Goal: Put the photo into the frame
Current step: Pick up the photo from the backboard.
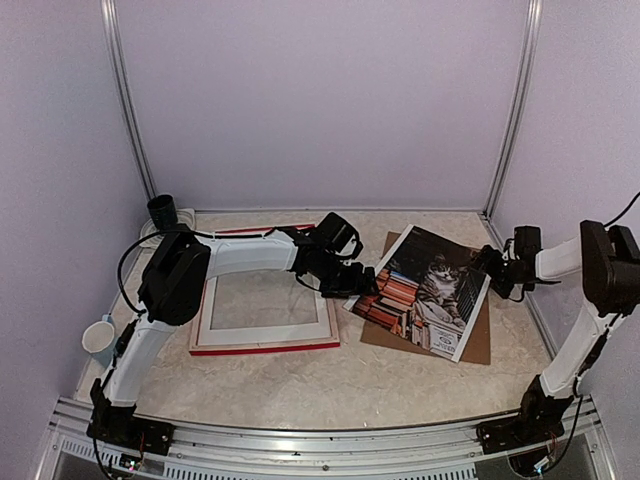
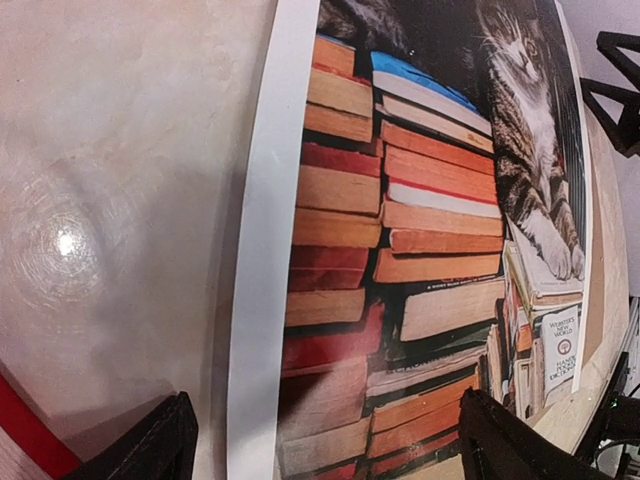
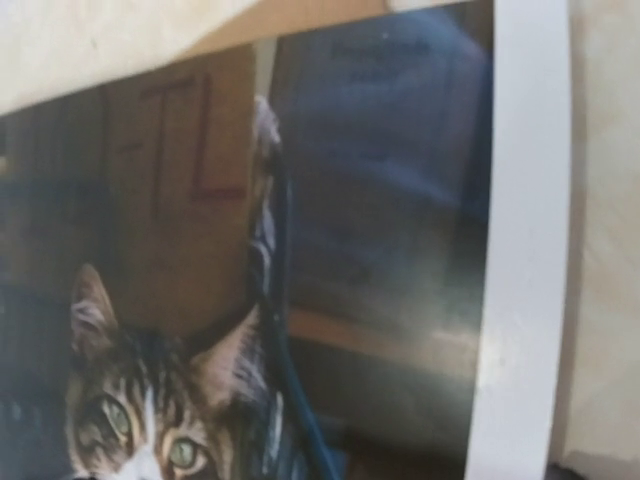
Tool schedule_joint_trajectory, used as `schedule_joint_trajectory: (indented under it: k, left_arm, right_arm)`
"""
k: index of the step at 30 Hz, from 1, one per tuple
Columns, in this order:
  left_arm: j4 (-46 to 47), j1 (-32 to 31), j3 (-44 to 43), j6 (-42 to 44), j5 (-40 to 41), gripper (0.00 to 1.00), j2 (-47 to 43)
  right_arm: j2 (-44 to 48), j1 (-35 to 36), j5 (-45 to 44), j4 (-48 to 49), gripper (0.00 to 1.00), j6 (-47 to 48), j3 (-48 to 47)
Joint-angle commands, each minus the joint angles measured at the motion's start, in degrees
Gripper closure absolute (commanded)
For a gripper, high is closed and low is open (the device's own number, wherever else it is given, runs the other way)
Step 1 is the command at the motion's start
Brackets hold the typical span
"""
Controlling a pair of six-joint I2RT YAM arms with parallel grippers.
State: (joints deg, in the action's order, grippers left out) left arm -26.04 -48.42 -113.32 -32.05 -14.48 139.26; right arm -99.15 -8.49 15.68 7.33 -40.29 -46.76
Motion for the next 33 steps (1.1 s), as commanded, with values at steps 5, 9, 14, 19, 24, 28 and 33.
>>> schedule_joint_trajectory:
  k: [5,9,14,19,24,28,33]
  left_arm:
    - [1.4,-0.3,-0.9,0.3,-2.1,0.14,1.4]
    - [1.9,-0.2,-0.6,0.3,-2.2,0.15,1.2]
    - [3.0,0.1,0.7,-0.1,-2.6,0.15,0.6]
    - [4.0,0.0,1.7,-0.5,-3.2,0.15,0.0]
    - [5.3,0.1,2.8,-1.3,-3.6,0.17,-0.6]
    - [8.0,0.6,4.9,-2.9,-4.4,0.20,-1.9]
    - [11.9,1.3,7.4,-4.9,-6.3,0.24,-3.7]
  right_arm:
    - [-3.0,-1.6,6.8,7.3,0.04,-3.8,3.2]
    - [-2.0,-2.0,10.0,13.3,0.06,-5.3,6.0]
    - [-0.9,-2.0,12.7,18.2,0.07,-6.5,7.8]
    - [0.2,-2.0,13.1,18.8,0.08,-6.4,7.9]
    - [0.4,-2.0,12.7,17.9,0.07,-5.8,7.8]
    - [0.3,-2.0,12.2,16.1,0.07,-5.0,7.5]
    - [-0.1,-2.0,12.3,15.1,0.07,-4.1,7.4]
